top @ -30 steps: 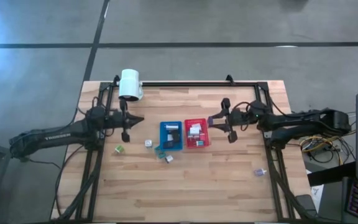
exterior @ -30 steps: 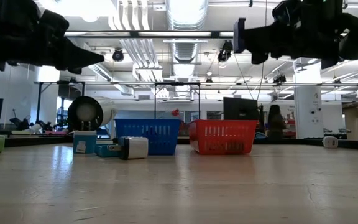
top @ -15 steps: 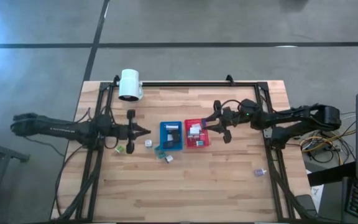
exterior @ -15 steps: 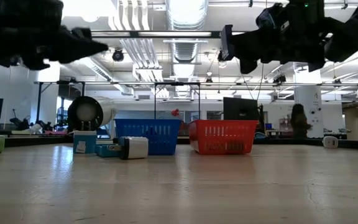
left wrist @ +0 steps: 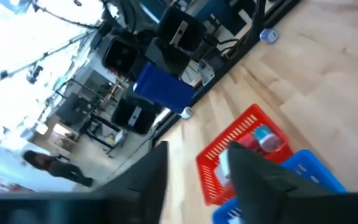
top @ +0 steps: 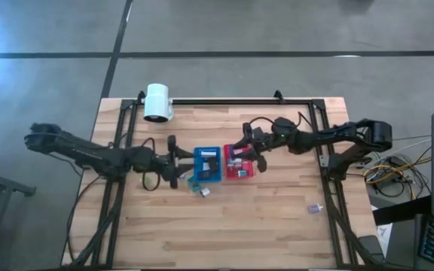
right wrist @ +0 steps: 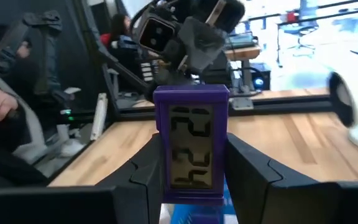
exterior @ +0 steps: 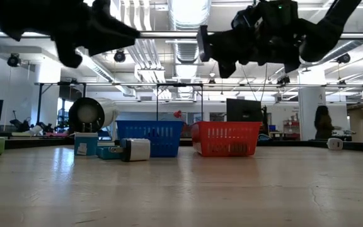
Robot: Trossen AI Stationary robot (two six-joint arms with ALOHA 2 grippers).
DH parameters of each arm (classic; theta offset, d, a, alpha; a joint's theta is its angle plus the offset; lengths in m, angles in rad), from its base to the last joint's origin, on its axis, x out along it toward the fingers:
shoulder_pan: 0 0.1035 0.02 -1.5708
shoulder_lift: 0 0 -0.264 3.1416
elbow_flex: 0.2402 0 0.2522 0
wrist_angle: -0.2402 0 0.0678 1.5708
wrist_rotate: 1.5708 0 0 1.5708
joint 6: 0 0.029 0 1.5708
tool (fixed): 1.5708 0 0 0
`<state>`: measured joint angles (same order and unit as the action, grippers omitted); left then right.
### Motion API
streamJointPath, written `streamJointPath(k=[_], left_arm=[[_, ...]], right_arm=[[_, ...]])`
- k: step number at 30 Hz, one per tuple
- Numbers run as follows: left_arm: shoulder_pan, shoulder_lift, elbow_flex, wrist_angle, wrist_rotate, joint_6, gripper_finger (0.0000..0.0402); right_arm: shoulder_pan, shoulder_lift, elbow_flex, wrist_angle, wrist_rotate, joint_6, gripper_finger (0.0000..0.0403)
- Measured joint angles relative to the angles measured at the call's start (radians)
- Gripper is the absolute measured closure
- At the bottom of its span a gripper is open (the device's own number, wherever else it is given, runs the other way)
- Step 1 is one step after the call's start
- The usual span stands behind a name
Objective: Pick & Place Office items
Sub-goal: Put the dark blue digital clock into the blue bin
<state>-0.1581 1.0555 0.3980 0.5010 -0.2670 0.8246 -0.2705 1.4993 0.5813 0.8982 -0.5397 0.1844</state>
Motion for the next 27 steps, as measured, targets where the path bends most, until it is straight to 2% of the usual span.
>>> streamJointPath(k=[4,7,9,12,18,27], left_arm=[[0.000,0.081,0.079,-0.001,-0.017,0.130,0.0156],[0.000,0.142,0.148,0.000,-0.116,0.216,0.0105],[0.000,0.183,0.199,0.001,-0.176,0.257,0.0078],[0.000,0.236,0.265,0.001,-0.197,0.333,0.0049],[-0.001,0.325,0.366,0.007,-0.200,0.459,0.0022],[-0.001,0.399,0.449,0.075,-0.193,0.535,0.0019]], right_arm=[[0.000,0.025,0.050,0.003,-0.039,0.025,0.0280],[0.000,0.039,0.091,0.004,-0.070,0.050,0.0277],[0.000,0.041,0.117,0.002,-0.080,0.067,0.0276],[0.000,0.040,0.149,0.002,-0.089,0.081,0.0277],[0.000,0.024,0.177,-0.001,-0.094,0.098,0.0278],[0.000,0.024,0.181,-0.002,-0.117,0.110,0.0277]])
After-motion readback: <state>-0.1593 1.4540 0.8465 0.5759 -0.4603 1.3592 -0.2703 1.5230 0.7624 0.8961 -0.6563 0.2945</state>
